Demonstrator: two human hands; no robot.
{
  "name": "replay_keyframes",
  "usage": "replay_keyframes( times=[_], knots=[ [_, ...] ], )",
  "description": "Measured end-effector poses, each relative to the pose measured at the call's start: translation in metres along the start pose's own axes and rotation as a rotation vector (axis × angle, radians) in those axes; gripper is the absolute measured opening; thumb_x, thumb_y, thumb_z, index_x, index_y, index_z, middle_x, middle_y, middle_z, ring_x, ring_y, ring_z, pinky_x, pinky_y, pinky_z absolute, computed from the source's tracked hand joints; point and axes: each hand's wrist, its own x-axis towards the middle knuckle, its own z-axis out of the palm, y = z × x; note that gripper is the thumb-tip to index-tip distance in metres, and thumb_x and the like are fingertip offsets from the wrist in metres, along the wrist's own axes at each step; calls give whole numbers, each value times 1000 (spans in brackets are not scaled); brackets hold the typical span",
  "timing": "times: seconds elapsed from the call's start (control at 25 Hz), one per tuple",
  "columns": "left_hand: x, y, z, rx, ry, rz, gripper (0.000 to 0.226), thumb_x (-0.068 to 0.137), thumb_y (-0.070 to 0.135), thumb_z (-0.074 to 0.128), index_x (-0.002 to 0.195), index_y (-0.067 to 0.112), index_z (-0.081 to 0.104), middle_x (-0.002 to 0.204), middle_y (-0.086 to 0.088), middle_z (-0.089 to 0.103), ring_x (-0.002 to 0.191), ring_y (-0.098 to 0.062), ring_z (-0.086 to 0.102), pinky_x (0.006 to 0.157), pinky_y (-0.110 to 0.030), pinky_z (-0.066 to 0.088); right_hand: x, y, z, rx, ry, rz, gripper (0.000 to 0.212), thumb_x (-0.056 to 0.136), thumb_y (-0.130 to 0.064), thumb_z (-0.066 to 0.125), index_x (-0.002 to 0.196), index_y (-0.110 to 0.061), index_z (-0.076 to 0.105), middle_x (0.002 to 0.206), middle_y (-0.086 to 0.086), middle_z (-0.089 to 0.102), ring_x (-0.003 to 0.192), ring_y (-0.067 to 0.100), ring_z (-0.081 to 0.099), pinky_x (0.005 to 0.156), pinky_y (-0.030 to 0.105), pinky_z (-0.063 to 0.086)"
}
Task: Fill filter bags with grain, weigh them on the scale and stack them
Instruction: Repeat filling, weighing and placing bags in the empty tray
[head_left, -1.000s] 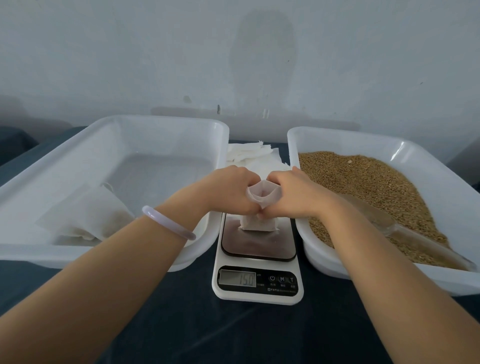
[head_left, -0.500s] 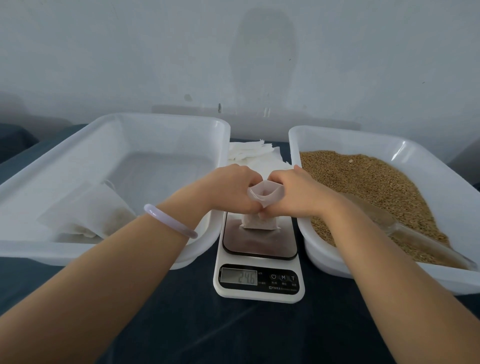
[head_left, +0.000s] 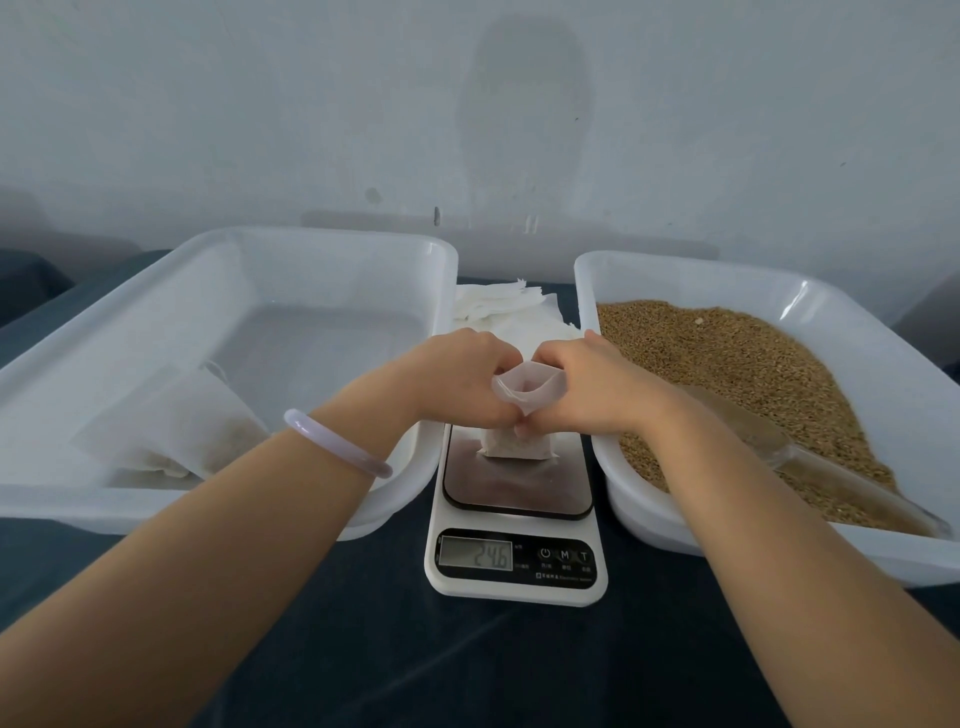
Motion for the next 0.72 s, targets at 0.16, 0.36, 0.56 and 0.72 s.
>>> replay_keyframes(
  times=[0.16,0.36,0.56,0.72],
  knots=[
    [-1,1,-1,-8,-11,-12,22,59,46,47,59,24,46,58,8,51,60,-14,49,53,-26,34,0,1,1,2,-10,-10,34,65,-37,80,75,-31,48,76,-16,48,75,-7,35,88,28,22],
    [0,-1,2,-22,-4,-31,23,69,38,61,61,20,49,58,5,52,61,-17,48,54,-27,37,6,6,5,10,16,-23,18,71,-31,73,79,-22,60,74,-10,53,77,8,44,74,26,28],
    [2,-1,-3,-171,22,-77,33,74,26,72,51,21,48,50,6,43,53,-12,39,49,-22,32,7,16,6,240,170,-49,15,69,-31,74,67,-21,62,65,-6,60,62,9,52,53,24,37],
    [-5,-4,-23,-361,177,-101,46,74,18,76,47,19,39,50,6,32,49,-10,29,48,-22,26,9,17,4,378,205,-63,31,69,-36,77,94,-31,58,94,-17,61,89,1,58,70,25,45]
  ],
)
